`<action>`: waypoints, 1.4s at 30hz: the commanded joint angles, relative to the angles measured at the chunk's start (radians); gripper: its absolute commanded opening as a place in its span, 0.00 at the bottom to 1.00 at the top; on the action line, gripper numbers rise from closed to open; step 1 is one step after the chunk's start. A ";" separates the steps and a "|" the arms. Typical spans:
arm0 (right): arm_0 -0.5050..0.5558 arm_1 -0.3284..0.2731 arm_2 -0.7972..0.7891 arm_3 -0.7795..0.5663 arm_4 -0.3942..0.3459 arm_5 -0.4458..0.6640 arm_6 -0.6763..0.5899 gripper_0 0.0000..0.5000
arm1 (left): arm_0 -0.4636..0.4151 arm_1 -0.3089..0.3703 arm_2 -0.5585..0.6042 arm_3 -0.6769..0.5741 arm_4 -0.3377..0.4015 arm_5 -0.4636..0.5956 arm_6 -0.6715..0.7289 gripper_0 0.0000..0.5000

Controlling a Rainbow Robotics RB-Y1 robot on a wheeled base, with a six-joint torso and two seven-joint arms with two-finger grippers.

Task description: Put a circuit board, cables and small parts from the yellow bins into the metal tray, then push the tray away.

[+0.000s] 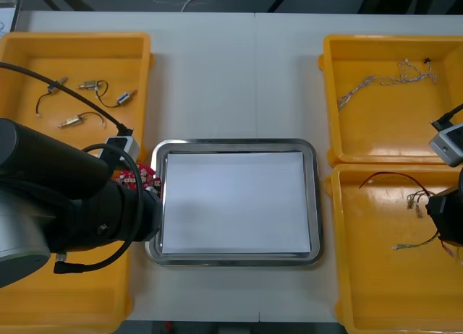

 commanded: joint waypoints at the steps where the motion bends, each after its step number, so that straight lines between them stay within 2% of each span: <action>1: -0.017 -0.033 0.007 -0.029 0.006 0.003 0.045 0.00 | -0.042 0.022 -0.039 -0.034 -0.013 0.007 -0.047 0.00; 6: -0.017 -0.033 0.007 -0.029 0.006 0.003 0.045 0.00 | -0.065 0.008 -0.075 -0.034 -0.013 0.007 0.002 0.00; 10: -0.017 -0.033 0.007 -0.029 0.006 0.003 0.045 0.00 | -0.119 -0.010 -0.145 -0.030 -0.029 0.007 0.065 0.00; 17: -0.017 -0.033 0.007 -0.029 0.006 0.003 0.045 0.00 | -0.188 -0.070 -0.228 0.046 -0.070 0.007 0.129 0.00; 26: -0.017 -0.033 0.007 -0.029 0.006 0.003 0.045 0.00 | -0.202 -0.151 -0.314 0.147 -0.208 0.007 0.132 0.00; 32: -0.017 -0.033 0.007 -0.029 0.006 0.003 0.045 0.00 | -0.202 -0.196 -0.378 0.217 -0.273 0.007 0.132 0.00; 39: -0.017 -0.033 0.007 -0.029 0.006 0.003 0.045 0.00 | -0.192 -0.228 -0.417 0.260 -0.299 0.007 0.134 0.00; 42: -0.017 -0.033 0.007 -0.029 0.006 0.003 0.045 0.00 | -0.163 -0.237 -0.420 0.260 -0.314 0.007 0.124 0.00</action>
